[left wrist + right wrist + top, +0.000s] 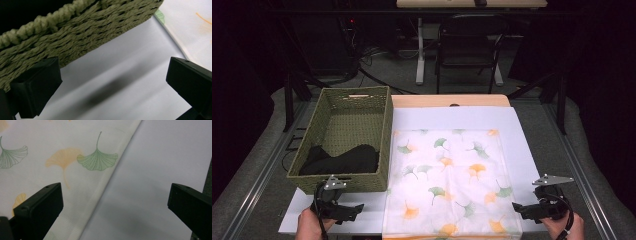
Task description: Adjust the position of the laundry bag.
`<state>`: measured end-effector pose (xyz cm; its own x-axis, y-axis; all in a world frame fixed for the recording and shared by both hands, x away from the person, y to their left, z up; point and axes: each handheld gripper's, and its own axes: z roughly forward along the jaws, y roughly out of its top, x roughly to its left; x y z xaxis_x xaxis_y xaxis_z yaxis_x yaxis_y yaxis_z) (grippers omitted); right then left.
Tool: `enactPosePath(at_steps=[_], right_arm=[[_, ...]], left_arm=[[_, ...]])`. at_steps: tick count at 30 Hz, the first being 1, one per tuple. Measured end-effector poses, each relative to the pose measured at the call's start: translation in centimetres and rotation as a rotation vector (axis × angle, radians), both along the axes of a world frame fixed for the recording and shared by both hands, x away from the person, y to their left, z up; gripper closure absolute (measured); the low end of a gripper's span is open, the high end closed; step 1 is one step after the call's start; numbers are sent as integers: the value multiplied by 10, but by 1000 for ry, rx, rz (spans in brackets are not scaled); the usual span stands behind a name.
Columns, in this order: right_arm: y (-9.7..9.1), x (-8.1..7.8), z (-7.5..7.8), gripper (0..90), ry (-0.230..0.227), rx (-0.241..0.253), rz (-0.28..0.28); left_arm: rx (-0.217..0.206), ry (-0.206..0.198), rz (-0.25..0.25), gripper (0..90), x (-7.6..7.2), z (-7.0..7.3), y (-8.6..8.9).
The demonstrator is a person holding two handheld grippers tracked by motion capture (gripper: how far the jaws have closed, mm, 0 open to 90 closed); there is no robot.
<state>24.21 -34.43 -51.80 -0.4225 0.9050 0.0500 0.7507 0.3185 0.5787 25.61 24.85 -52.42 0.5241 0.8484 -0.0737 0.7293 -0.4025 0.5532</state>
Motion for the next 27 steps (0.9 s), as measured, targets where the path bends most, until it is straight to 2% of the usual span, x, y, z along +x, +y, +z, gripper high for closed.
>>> enactPosePath(at_steps=[6, 7, 10, 13, 18, 23, 27], right_arm=[[0, 2, -1, 0, 16, 11, 16], [0, 2, -1, 0, 19, 11, 12], [0, 1, -1, 0, 26, 22, 4], [0, 0, 0, 0, 28, 25, 2], [4, 1, 0, 0, 41, 33, 13], [10, 1, 1, 0, 46, 39, 17], [12, 1, 1, 0, 53, 36, 22]], left_arm=[[-10, 8, 0, 0, 0, 1, -1], [-17, 18, -5, 0, 0, 1, -2], [-34, 15, -6, 0, -1, 0, -5], [-37, 24, -13, 0, -2, 0, -8], [-48, 30, -35, 0, -4, 1, -14], [-35, 27, -71, 0, -7, 1, -21], [-38, 44, -87, 0, -7, 1, -25]])
